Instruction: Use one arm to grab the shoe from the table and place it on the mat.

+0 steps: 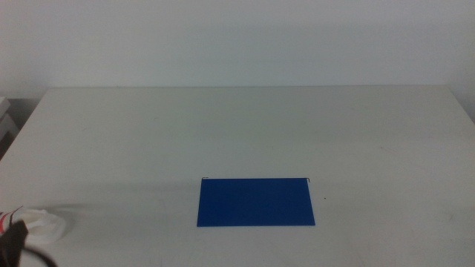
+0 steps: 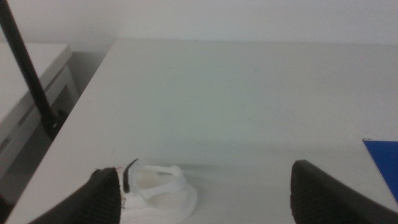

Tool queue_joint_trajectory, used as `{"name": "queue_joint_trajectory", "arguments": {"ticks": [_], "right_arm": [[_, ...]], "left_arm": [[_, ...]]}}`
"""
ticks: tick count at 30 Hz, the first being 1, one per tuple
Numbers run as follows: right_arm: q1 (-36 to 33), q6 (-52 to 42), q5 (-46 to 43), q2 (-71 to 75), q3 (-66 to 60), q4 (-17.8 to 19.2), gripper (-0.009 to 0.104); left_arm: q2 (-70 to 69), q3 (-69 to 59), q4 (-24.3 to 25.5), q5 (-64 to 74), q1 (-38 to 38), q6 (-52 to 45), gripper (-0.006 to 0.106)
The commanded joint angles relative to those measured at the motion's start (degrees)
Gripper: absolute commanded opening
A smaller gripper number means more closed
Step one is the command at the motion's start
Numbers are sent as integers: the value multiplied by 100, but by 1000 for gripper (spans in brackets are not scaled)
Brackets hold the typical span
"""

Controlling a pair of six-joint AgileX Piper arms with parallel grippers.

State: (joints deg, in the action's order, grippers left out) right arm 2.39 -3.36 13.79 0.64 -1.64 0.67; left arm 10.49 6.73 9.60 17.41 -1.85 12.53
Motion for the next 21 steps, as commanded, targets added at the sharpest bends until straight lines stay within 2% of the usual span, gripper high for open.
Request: {"name": "queue_joint_trajectory", "arguments": {"ticks": [1, 14, 21], "right_arm": [[10, -56, -418, -15, -29, 46, 78], [10, -56, -418, -15, -29, 46, 78], [10, -56, -418, -15, -29, 46, 78]], "left_arm": [[601, 762, 11, 70, -19, 24, 94], [2607, 4114, 126, 2652, -19, 23, 94], [3246, 5333, 283, 4012, -19, 23, 94]]}}
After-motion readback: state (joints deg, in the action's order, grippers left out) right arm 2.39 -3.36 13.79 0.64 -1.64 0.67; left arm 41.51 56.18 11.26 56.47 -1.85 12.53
